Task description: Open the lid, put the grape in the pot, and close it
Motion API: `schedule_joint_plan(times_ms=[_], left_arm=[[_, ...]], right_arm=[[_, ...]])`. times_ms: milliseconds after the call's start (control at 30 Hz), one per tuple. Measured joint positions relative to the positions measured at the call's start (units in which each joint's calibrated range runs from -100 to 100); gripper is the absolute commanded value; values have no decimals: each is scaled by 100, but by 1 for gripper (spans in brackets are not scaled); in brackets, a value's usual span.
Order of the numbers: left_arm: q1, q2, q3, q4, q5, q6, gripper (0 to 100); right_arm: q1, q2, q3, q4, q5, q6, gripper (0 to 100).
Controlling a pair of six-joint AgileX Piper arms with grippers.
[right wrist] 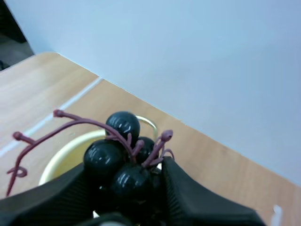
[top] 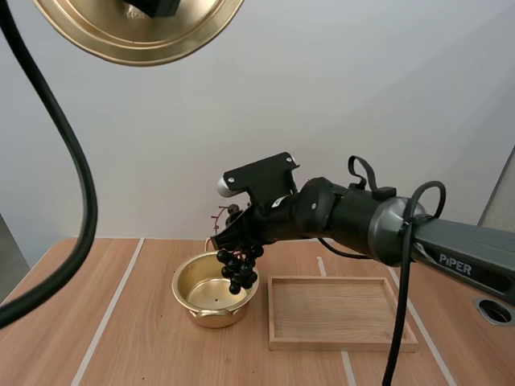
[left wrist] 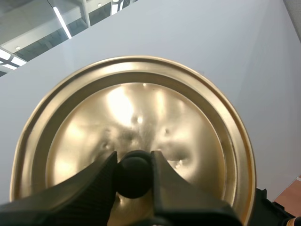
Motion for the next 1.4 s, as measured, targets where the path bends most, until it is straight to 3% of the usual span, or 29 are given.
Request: schedule_joint_plan(times_ms=[300, 633, 700, 733, 833, 1400], left_arm=[[0, 0, 0, 0, 0, -18, 0], [0, 0, 0, 0, 0, -57, 0], [0, 0, 0, 0, 0, -72, 0], [0, 0, 0, 0, 0, -101, 0], [0, 0, 0, 0, 0, -109, 0], [0, 0, 0, 0, 163, -119, 0]], right_arm=[[328, 942, 0, -26, -1087, -78, 0], [381, 1838, 4, -311, -1559, -100, 2], [381, 1895, 4, -324, -1606, -99, 26], [381, 1895, 4, -324, -1606, -99, 48], [381, 1895, 4, -337, -1606, -99, 100], [381, 1138, 4, -141, -1549, -110, 100]])
